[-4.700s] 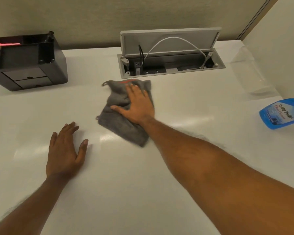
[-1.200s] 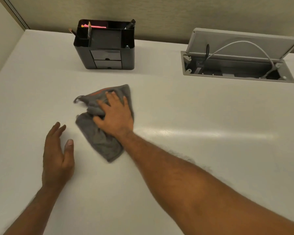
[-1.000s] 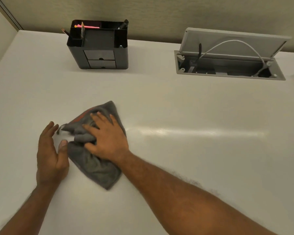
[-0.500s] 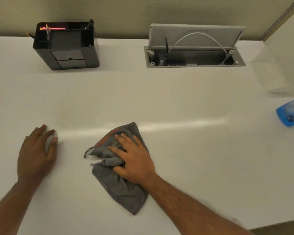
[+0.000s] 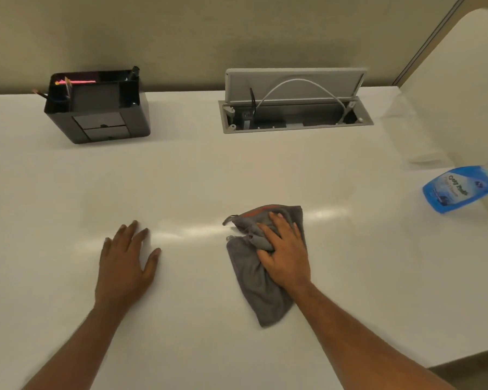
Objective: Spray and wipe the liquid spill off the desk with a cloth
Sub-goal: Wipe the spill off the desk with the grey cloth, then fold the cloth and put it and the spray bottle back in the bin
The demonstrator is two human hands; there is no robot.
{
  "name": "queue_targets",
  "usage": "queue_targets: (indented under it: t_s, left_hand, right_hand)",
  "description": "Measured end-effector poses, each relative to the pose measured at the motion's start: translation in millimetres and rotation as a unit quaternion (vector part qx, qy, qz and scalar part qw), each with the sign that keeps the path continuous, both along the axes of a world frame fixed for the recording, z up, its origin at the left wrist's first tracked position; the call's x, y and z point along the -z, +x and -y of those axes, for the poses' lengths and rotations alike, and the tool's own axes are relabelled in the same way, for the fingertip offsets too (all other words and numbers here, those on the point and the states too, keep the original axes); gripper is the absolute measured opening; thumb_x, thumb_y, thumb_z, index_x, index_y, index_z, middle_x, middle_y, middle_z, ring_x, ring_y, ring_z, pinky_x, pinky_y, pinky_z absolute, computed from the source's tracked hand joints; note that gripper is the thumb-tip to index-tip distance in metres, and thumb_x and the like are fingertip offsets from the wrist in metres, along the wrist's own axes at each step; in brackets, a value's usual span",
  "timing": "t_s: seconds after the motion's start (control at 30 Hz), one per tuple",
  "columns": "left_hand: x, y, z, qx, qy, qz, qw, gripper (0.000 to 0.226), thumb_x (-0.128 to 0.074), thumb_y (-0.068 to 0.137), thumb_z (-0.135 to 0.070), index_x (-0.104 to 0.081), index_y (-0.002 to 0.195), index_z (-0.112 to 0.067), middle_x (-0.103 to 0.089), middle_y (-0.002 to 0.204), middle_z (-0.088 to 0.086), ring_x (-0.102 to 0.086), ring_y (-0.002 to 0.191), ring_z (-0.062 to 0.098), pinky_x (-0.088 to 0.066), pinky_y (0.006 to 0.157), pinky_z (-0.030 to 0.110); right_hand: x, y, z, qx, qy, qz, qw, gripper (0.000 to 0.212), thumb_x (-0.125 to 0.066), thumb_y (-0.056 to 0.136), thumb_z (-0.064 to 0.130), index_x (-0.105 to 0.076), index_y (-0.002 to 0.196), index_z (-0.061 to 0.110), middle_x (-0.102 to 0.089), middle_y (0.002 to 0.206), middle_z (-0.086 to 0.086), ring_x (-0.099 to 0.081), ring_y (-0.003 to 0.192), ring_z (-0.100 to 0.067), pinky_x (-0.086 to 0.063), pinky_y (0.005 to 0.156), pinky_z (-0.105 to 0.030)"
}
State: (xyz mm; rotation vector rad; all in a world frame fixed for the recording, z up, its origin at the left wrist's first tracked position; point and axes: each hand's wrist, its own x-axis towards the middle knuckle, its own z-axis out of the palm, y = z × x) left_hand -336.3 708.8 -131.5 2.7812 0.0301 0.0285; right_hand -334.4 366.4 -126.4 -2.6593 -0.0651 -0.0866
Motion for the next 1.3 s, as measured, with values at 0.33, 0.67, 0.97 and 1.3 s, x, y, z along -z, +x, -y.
queue_targets:
  t_s: [0.33,0.67,0.97,1.3]
  left_hand:
    - [2,18,85,0.046,-0.025,-0.011,0.999,0.067,-0.034,0.09,-0.057,-0.056,0.137,-0.014,-0.043,0.155,0.01,-0.031,0.148,0.032,-0.018,0.121,0.051]
    - [-37,-5,195,0.134,-0.217,-0.077,0.964,0.049,-0.042,0.094,-0.054,-0.067,0.12,-0.021,-0.069,0.119,-0.004,-0.063,0.112,0.014,-0.049,0.1,0.036]
    - [-96,-8,267,0.134,-0.463,-0.239,0.843,0.047,-0.06,0.078,-0.064,-0.063,0.115,-0.034,-0.072,0.111,-0.012,-0.065,0.106,-0.003,-0.052,0.093,0.022]
    - [-144,-2,297,0.119,-0.515,-0.238,0.815,0.04,-0.077,0.08,-0.027,-0.068,0.118,-0.021,-0.076,0.111,0.005,-0.072,0.106,0.021,-0.058,0.092,0.038]
  right_hand:
    - [6,-45,24,-0.131,0.044,-0.002,0.99,0.053,-0.062,0.082,0.034,-0.059,0.135,0.028,-0.042,0.154,0.004,-0.03,0.147,-0.013,-0.02,0.123,-0.036]
    - [-31,-54,61,-0.015,0.207,-0.017,0.978,0.049,-0.061,0.085,0.025,-0.059,0.134,0.023,-0.052,0.141,0.012,-0.045,0.133,-0.004,-0.04,0.111,-0.03]
    - [-76,-54,89,-0.01,0.308,0.024,0.951,0.055,-0.062,0.082,0.02,-0.056,0.136,0.03,-0.052,0.142,0.017,-0.046,0.135,-0.006,-0.042,0.11,-0.032]
    - [-119,-52,124,-0.108,0.345,0.013,0.932,0.082,-0.081,0.072,0.022,-0.042,0.144,0.029,-0.037,0.152,0.015,-0.037,0.142,-0.007,-0.04,0.112,-0.029]
